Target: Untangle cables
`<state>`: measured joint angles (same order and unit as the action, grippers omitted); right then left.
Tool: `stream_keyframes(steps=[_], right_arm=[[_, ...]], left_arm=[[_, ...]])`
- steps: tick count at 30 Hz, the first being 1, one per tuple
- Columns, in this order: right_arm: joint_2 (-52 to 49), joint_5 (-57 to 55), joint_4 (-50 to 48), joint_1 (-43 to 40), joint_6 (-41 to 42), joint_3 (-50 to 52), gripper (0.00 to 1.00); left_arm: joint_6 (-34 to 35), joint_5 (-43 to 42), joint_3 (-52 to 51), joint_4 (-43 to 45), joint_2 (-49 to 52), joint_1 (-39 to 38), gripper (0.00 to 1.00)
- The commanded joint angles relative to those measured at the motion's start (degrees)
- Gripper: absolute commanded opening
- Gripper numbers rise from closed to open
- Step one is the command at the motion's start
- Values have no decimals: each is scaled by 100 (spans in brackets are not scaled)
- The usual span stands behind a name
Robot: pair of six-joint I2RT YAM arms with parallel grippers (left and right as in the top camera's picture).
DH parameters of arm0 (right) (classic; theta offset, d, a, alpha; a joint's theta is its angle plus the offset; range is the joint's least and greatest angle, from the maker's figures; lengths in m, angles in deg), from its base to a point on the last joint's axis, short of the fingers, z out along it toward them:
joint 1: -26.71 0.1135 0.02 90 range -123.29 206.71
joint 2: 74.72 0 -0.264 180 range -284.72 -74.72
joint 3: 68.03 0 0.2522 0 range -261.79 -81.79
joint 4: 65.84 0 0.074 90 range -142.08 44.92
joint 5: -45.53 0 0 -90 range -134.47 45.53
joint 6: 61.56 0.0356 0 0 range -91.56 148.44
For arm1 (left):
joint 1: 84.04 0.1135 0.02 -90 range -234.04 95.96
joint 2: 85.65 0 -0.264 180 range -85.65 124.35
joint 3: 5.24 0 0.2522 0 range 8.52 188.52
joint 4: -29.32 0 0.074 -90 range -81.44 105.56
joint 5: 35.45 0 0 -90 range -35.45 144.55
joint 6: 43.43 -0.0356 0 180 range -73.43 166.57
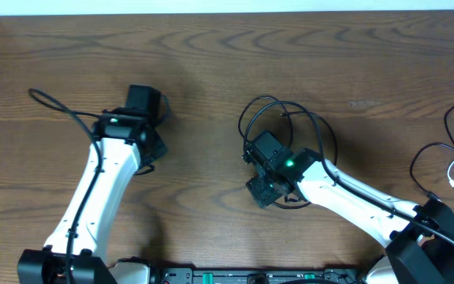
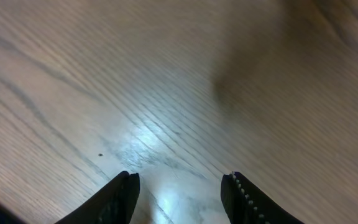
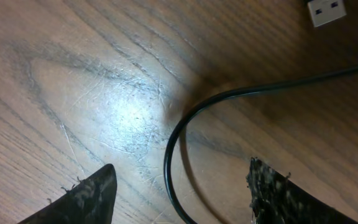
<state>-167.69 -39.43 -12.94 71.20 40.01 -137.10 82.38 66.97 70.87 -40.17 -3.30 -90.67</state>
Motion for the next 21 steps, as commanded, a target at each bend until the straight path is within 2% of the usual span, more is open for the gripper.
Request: stream_keyframes(steps=[1, 21], right_arm=[[-9, -105, -22, 72, 85, 98, 64], [-39, -109, -365, 249, 125, 503, 57]], left_arm=[[2, -181, 76, -37, 39, 229, 49], [-15, -452, 44, -57, 39, 269, 49]])
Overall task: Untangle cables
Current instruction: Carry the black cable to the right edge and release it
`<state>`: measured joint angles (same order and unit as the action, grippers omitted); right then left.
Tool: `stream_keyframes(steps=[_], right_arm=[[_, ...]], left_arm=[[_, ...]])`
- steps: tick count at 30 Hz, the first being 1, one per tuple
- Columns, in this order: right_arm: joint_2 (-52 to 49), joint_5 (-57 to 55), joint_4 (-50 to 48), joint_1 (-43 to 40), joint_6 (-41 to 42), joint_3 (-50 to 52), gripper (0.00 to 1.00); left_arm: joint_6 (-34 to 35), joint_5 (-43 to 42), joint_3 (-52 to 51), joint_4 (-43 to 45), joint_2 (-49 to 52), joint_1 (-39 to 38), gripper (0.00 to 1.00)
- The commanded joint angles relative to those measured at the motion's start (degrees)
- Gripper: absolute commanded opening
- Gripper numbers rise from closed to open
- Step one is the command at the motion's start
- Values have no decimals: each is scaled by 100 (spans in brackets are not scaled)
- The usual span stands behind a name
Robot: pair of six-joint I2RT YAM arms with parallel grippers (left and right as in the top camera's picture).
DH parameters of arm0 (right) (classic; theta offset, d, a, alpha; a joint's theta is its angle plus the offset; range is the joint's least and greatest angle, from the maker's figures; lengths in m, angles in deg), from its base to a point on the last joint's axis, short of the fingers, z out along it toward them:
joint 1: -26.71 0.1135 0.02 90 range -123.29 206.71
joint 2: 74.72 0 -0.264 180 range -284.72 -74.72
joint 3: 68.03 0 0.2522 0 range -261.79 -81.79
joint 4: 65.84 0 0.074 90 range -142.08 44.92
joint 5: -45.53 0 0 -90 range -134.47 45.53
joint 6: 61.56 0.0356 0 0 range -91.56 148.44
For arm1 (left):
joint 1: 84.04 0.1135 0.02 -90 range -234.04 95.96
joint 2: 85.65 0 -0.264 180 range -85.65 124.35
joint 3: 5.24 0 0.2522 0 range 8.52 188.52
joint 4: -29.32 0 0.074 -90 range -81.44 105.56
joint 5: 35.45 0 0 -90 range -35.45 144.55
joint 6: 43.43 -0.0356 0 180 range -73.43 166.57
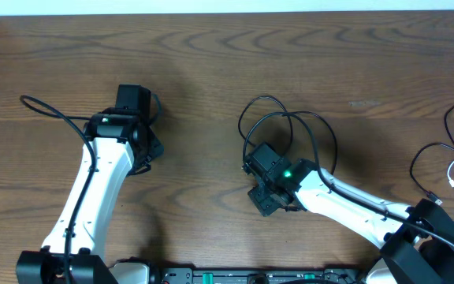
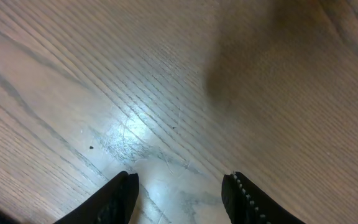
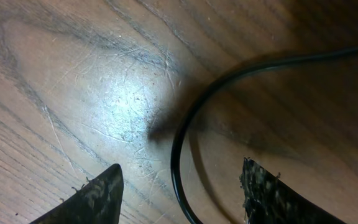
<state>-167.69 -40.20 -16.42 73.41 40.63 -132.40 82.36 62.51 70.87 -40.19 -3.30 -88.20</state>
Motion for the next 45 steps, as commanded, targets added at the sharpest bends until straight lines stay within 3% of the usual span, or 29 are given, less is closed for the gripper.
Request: stream_keyframes(steps=[1, 9, 14, 17, 20, 21, 30, 39, 45], right_arm=[[-46, -33, -11, 28, 61, 33, 57], [-411, 79, 190, 26, -243, 33, 57], [-603, 76, 136, 26, -240, 31, 50], [-603, 79, 127, 22, -238, 26, 34], [-603, 79, 131, 22, -236, 26, 3], [-603, 79, 133, 22, -225, 26, 1], [-393, -667, 483, -170, 155, -387, 1], [267, -3263, 1080, -1226, -33, -1794, 1], [507, -5287, 1298, -2393, -179, -2522, 1]], left_arm=[[-13, -7, 39, -57, 39, 24, 49], [-11, -7, -52, -57, 39, 22, 49], [-11, -7, -74, -57, 39, 24, 49], [-11, -7, -85, -55, 39, 24, 49], [-11, -7, -103, -57, 39, 24, 49], [-11, -7, -103, -57, 39, 24, 49], [-11, -7, -105, -59, 39, 24, 49], [-13, -181, -107, -63, 39, 24, 49], [-13, -205, -116, -81, 39, 24, 49]])
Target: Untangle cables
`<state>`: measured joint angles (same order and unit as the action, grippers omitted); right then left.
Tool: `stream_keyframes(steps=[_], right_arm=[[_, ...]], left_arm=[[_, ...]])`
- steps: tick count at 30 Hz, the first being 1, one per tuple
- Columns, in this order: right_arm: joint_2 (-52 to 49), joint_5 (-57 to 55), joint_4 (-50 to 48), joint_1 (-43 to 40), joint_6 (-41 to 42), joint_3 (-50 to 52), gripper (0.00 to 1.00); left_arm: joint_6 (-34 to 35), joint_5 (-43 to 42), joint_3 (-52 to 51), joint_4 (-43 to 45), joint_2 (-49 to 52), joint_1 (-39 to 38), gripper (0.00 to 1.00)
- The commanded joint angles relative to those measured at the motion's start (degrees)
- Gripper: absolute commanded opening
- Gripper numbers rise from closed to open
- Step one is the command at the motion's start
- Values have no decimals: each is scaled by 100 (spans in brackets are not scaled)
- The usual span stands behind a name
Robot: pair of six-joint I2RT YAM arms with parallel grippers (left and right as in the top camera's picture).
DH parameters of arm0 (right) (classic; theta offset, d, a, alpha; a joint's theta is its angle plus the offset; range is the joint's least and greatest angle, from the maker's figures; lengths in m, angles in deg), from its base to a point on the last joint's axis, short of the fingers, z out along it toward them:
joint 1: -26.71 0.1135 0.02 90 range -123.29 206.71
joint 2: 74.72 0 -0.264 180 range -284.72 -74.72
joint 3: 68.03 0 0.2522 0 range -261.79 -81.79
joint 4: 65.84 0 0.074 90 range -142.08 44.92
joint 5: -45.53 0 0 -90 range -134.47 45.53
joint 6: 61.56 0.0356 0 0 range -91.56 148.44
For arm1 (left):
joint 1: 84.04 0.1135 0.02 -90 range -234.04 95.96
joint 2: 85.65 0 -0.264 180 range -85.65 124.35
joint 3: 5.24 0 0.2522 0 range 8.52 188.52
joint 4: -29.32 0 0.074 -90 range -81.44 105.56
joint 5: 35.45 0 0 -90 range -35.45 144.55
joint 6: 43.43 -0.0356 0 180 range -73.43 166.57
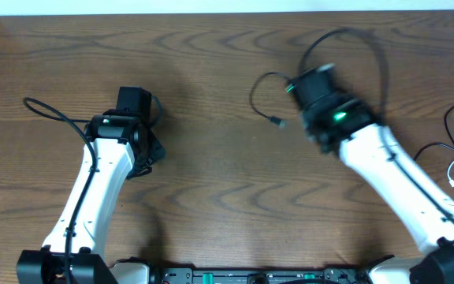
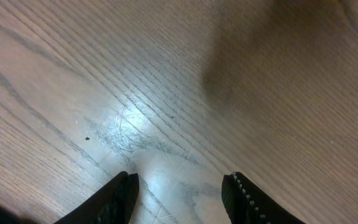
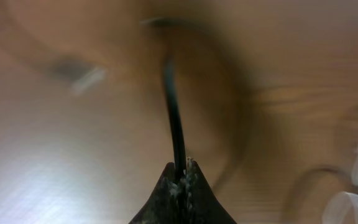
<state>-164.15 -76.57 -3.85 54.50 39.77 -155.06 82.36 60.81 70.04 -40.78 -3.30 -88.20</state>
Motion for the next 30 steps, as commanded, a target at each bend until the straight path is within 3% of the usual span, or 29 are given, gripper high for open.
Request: stream_keyframes(steps=[1, 6, 14, 22, 30], right_arm=[[179, -1882, -37, -944, -127, -363, 1], [179, -1659, -474, -2253, -219, -415, 1], [179, -26, -584, -3989, 114, -413, 1], [179, 1174, -634, -5005, 376, -413, 1], [179, 1491, -645, -5462, 737, -413, 1]], left_arm=[[-13, -76, -35, -22, 39, 24, 49], [-13, -79, -35, -24, 39, 22, 49], [-13, -116, -35, -22, 39, 24, 49], [-11, -118, -37, -22, 39, 22, 49], [-11, -118, -46, -22, 39, 22, 49]])
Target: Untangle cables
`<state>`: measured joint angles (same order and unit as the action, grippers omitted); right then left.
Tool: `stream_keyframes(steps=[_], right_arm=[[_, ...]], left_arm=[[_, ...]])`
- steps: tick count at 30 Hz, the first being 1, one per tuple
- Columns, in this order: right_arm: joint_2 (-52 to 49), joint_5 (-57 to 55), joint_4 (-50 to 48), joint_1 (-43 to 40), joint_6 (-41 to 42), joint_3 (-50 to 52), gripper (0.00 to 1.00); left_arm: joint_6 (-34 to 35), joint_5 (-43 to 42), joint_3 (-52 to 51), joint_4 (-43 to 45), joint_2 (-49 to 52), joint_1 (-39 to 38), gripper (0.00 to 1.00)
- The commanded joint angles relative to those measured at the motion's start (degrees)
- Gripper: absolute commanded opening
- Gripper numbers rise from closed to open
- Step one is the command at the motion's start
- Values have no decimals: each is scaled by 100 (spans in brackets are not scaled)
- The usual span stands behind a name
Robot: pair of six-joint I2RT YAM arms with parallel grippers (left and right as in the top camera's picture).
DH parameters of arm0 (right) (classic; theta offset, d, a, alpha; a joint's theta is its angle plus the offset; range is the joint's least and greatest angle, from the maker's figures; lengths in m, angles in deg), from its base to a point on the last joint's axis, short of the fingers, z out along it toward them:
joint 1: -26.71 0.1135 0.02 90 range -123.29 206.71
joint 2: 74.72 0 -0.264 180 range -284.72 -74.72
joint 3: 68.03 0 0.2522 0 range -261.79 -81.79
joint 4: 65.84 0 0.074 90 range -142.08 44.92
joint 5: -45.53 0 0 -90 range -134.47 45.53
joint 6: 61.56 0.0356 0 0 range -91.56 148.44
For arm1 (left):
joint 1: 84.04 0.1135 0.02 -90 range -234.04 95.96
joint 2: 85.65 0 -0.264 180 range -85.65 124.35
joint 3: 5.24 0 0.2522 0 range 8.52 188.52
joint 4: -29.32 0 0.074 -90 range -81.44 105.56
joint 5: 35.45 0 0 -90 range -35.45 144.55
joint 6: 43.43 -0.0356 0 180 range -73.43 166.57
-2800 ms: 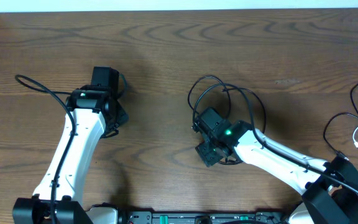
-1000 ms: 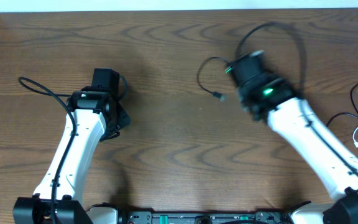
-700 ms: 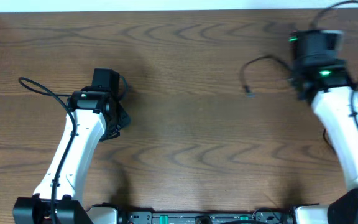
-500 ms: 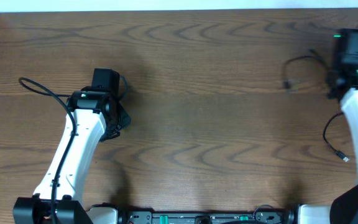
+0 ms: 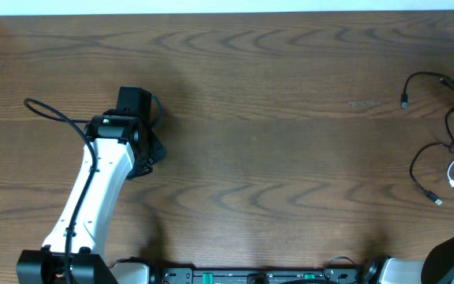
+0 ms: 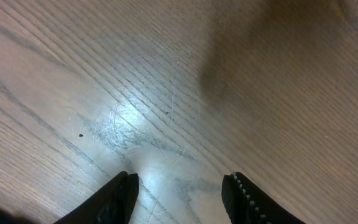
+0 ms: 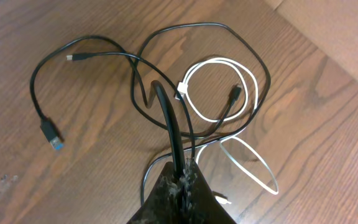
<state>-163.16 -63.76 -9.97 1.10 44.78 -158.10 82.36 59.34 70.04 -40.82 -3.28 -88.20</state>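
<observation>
My right gripper is shut on a black cable and holds it above a pile of cables at the table's far right. In the pile lie a black cable with a blue USB plug and a white cable in loops. In the overhead view the right arm is almost out of frame; the black cable's free end trails leftward on the wood. My left gripper stands open just over bare table at the left, nothing between its fingers.
More cables lie by the right edge: a black loop and white ends. A pale board borders the table beyond the pile. The left arm's own cable arcs out at the far left.
My right gripper, shut on the black cable, was above the back middle of the table; now it is at the far right edge over the other cables. The left gripper has stayed put.
The black cable lay coiled at the table's middle with my right gripper open around a bend of it. Then the gripper was shut on the cable and lifted toward the back. Now the cable is at the right edge by the pile. The left gripper stayed open, shifting only slightly.
</observation>
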Motion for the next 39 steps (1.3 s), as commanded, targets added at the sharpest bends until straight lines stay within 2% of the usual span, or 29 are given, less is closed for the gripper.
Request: stream_keyframes(steps=[1, 6, 8, 12, 18, 24, 30, 31, 32, 35, 37, 39], right_arm=[[81, 210, -37, -160, 256, -109, 1], [81, 339, -142, -339, 352, -109, 1], [81, 651, -472, -387, 275, -111, 1], [179, 1113, -1338, -385, -330, -153, 1], [461, 470, -2457, -354, -1810, -164, 1], [310, -179, -1954, -356, -2809, -157, 1], [50, -219, -1545, -352, -2761, -157, 1], [39, -216, -1499, -352, -2603, -157, 3], [39, -157, -1471, -343, -2457, -157, 12], [48, 610, -1342, -339, -2304, -157, 51], [46, 1187, -1241, -339, -2304, -157, 60], [46, 1591, -1204, -339, -2304, -157, 60]], left_arm=[[-13, 28, -46, -17, 37, 22, 49], [-11, 28, -46, -15, 37, 24, 49], [-11, 28, -46, -15, 37, 22, 49], [-13, 26, -46, -17, 37, 24, 49], [-11, 9, -46, -15, 37, 24, 49], [-11, 9, -46, -13, 37, 24, 49], [-13, -11, -46, -28, 37, 22, 49], [-11, -37, -46, -35, 37, 24, 49], [-11, -63, -46, -35, 37, 24, 49], [-11, -87, -46, -33, 37, 24, 49], [-11, -98, -46, -33, 37, 24, 49], [-11, -98, -46, -33, 37, 24, 49]])
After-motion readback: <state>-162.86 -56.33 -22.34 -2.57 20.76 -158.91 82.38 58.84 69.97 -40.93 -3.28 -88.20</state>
